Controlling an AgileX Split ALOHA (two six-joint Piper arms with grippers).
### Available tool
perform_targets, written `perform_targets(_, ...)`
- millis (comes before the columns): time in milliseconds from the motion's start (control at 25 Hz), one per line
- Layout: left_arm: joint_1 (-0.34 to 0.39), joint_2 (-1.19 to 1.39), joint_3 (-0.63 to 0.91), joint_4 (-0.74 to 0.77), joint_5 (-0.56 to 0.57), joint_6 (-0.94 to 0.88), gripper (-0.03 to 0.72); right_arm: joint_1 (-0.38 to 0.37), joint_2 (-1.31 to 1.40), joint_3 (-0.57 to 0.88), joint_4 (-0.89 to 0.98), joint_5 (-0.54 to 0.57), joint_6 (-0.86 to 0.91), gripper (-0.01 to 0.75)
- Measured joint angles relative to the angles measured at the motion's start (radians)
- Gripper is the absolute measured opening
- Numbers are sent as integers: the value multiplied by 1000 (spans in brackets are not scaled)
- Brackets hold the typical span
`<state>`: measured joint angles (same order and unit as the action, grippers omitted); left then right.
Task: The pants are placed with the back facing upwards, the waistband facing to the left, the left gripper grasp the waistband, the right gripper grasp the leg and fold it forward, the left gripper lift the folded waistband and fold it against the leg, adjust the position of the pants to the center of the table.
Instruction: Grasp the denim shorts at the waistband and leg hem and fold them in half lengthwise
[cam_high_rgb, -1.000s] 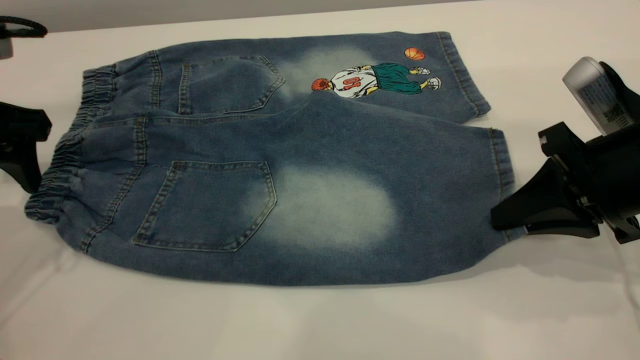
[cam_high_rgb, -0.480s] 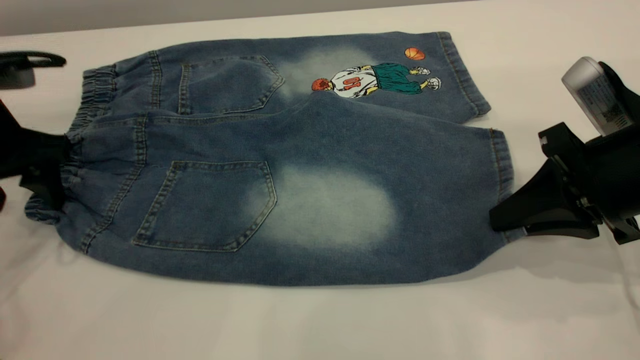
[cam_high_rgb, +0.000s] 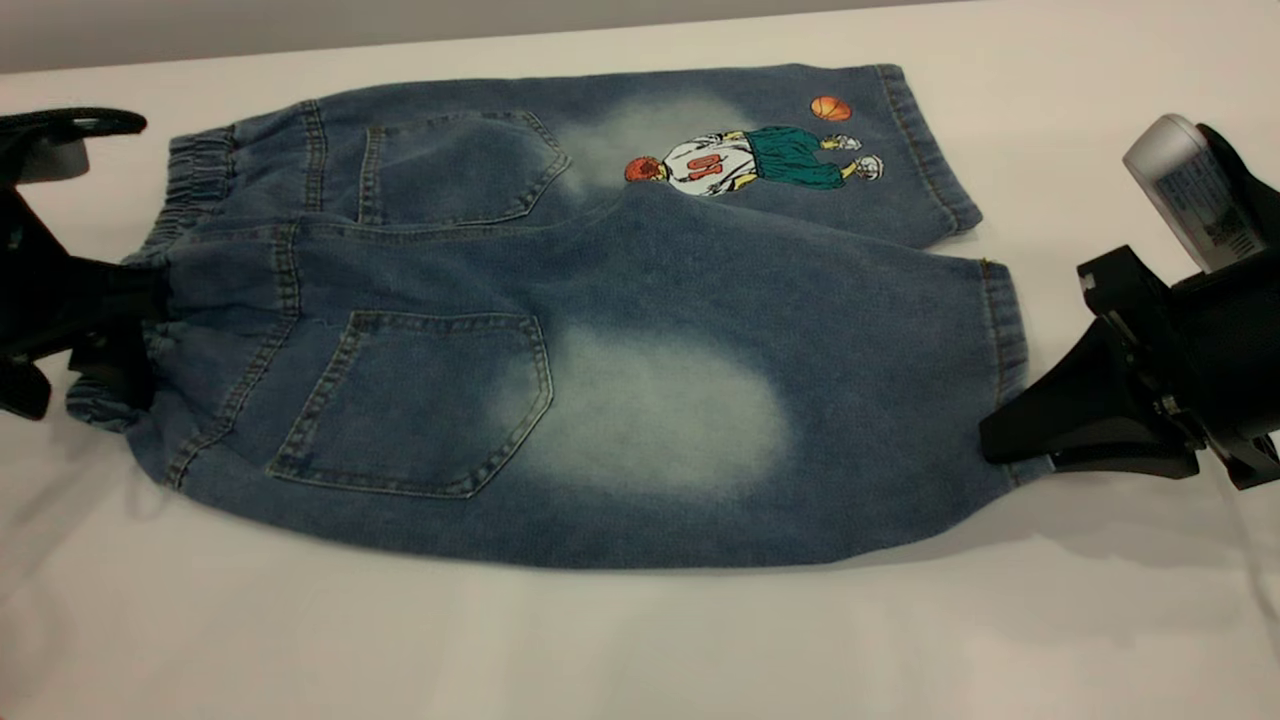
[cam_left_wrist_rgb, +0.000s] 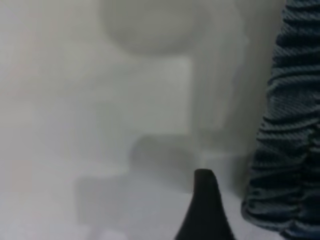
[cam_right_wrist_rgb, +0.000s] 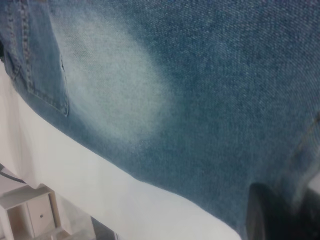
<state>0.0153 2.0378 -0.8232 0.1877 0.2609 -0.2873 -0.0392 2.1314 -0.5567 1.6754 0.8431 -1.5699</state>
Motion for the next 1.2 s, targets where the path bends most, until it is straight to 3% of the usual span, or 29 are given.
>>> perform_targets(440,-1,1,0,-49,5,-7,116,0,0,0,0,20,0,17)
perform_targets(720,1,-67,5,-60,97,3,115,0,-55,0,1,50,0,17)
perform_targets(1200,-45,-260,-48,-193,106,145,114,0,-173,-51,9,61,0,17)
